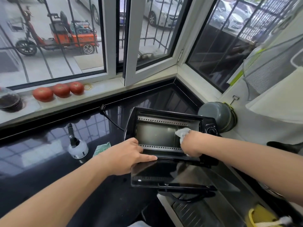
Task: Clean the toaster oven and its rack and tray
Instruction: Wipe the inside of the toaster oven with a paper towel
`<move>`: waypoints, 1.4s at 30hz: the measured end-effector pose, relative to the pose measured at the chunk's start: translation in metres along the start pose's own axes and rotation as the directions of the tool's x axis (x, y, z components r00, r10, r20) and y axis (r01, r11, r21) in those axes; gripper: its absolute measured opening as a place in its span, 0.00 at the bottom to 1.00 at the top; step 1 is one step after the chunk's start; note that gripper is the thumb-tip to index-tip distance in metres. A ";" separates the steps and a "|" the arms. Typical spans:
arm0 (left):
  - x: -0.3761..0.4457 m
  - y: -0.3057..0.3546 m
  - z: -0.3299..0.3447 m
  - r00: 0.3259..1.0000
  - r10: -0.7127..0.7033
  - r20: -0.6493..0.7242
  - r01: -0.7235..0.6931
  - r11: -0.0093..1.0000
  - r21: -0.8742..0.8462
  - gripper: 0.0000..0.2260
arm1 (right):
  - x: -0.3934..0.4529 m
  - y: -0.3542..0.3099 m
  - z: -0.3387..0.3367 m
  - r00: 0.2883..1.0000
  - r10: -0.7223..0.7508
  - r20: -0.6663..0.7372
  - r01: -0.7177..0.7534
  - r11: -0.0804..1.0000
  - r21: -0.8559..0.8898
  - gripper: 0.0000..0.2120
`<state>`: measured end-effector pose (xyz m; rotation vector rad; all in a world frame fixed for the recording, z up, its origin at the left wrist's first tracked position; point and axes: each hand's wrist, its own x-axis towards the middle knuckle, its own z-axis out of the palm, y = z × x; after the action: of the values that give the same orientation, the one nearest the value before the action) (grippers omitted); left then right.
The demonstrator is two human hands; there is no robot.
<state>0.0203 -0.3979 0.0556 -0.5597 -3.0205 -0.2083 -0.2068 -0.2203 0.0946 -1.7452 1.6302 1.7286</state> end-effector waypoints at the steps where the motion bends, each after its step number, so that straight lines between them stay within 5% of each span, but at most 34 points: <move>1: -0.001 0.000 0.001 1.000 0.007 -0.008 -0.007 1.000 0.014 0.26 | 0.003 0.000 -0.003 1.000 0.018 -0.004 -0.018 0.998 -0.062 0.10; 4: -0.001 -0.001 0.004 0.999 0.024 -0.030 -0.023 0.998 0.055 0.25 | 0.025 -0.005 0.000 0.999 0.038 0.037 -0.039 0.999 0.022 0.09; 6: -0.001 -0.001 0.005 0.999 0.029 -0.018 -0.029 0.999 0.039 0.26 | 0.039 -0.007 0.003 0.996 0.017 0.089 -0.049 0.928 0.371 0.10; 10: -0.001 -0.001 0.002 1.000 0.019 -0.019 -0.018 1.000 0.015 0.24 | 0.051 0.000 -0.002 0.990 0.067 0.121 -0.138 0.501 0.854 0.18; 15: 0.000 0.000 -0.002 0.999 0.026 -0.034 -0.024 0.999 0.040 0.23 | 0.056 -0.018 -0.021 0.976 0.187 -0.114 0.103 0.067 0.992 0.19; 17: 0.001 -0.002 -0.003 0.999 0.026 -0.032 -0.024 0.998 0.057 0.24 | 0.056 -0.029 -0.041 0.943 0.233 -0.236 0.244 -0.005 0.970 0.25; 21: 0.005 -0.009 -0.001 1.000 0.024 -0.017 -0.023 0.998 0.053 0.26 | 0.061 -0.029 -0.052 0.921 0.091 -0.379 0.340 0.285 0.896 0.26; 26: 0.009 -0.020 -0.008 0.996 -0.087 0.034 0.090 0.990 -0.108 0.28 | 0.035 0.003 0.000 0.998 0.055 0.035 -0.064 0.740 0.670 0.14; 29: 0.014 -0.022 -0.012 0.995 -0.087 -0.039 0.080 0.986 -0.147 0.25 | 0.033 0.006 -0.004 0.992 0.102 0.078 -0.128 0.724 0.678 0.10; 34: 0.003 -0.038 0.011 0.992 -0.066 -0.106 0.066 0.998 -0.009 0.28 | 0.062 0.009 -0.007 0.973 0.231 -0.025 -0.095 0.497 0.863 0.13; 42: -0.006 -0.076 -0.002 0.998 0.034 -0.045 -0.041 0.985 -0.168 0.39 | 0.084 0.013 0.001 0.969 0.234 -0.075 -0.060 0.521 0.852 0.14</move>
<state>-0.0010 -0.4707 0.0475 -0.6159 -2.9663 -0.4722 -0.2413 -0.2696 0.0340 -1.2687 2.2044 0.5282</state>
